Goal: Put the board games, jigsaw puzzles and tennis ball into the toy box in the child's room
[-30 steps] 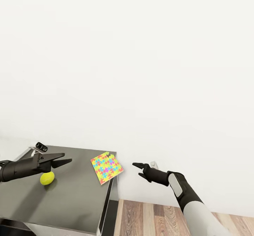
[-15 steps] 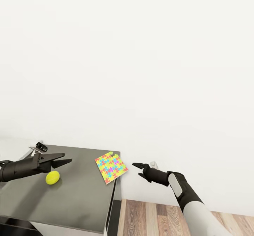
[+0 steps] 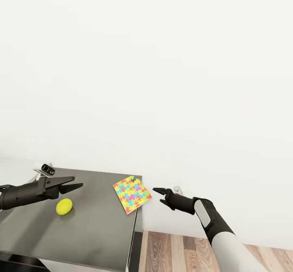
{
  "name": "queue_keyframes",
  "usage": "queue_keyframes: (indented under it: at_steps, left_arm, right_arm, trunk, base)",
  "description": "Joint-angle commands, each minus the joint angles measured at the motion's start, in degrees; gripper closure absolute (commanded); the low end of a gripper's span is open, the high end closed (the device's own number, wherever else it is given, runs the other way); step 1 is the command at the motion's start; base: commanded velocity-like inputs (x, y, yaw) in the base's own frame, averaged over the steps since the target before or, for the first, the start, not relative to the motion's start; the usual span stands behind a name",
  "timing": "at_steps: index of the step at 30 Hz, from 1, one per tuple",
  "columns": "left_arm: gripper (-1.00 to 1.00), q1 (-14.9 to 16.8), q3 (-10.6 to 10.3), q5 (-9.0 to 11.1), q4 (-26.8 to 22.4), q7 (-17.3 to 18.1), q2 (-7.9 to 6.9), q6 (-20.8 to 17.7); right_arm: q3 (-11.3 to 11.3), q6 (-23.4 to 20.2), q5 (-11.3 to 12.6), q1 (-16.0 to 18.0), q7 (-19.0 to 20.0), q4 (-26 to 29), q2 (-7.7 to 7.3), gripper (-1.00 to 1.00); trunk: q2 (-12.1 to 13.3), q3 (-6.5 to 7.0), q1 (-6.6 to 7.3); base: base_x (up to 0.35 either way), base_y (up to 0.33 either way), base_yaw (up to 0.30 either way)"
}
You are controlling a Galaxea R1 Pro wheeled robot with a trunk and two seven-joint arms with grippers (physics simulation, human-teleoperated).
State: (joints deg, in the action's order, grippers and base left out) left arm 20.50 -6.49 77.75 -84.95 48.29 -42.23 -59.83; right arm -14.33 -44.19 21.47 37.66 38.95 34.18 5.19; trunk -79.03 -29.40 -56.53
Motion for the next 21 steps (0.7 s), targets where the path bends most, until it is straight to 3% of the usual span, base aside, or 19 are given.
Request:
queue_keyframes:
  at_steps: [1, 12, 21]
  left_arm:
    - [-1.00, 0.07, -0.10, 0.04, 0.05, 0.23, -0.03, -0.17]
    - [-1.00, 0.07, -0.10, 0.04, 0.05, 0.23, -0.05, -0.17]
    - [-1.00, 0.07, -0.07, 0.04, 0.05, 0.23, -0.05, -0.17]
  right_arm:
    - [-0.35, -0.26, -0.11, 0.05, 0.15, 0.01, 0.06, -1.00]
    - [-0.35, 0.05, -0.17, 0.05, 0.10, 0.01, 0.05, -1.00]
    - [-0.35, 0.07, -0.20, 0.05, 0.13, 0.01, -0.07, -1.00]
  trunk:
    - [-0.04, -0.06, -0.01]
    - [-0.04, -0.06, -0.01]
    - [-3.65, -1.68, -1.98]
  base:
    - [0.045, 0.072, 0.000]
    - [0.011, 0.018, 0.000]
    - [0.001, 0.001, 0.000]
